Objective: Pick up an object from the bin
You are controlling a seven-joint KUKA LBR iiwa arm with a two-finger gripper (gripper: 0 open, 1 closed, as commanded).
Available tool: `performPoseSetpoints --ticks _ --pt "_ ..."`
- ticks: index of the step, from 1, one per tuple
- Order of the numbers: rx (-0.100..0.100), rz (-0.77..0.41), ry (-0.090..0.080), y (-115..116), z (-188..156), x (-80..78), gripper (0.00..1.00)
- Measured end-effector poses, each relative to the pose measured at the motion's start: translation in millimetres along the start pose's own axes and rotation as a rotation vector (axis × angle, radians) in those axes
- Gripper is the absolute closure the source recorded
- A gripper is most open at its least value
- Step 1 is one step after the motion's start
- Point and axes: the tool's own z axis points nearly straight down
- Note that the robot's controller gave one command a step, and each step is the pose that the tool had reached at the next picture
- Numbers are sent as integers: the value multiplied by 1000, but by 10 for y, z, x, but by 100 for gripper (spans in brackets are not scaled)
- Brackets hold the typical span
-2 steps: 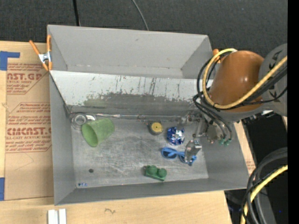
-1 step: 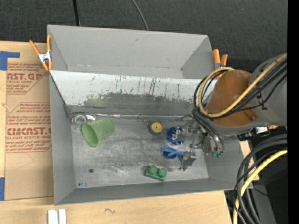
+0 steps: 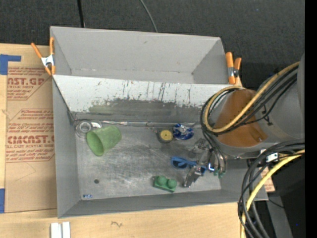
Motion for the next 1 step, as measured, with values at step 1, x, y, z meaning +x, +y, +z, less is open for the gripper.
performPoseSetpoints --ticks 1 --pt "1 -2 4 3 -10 4 100"
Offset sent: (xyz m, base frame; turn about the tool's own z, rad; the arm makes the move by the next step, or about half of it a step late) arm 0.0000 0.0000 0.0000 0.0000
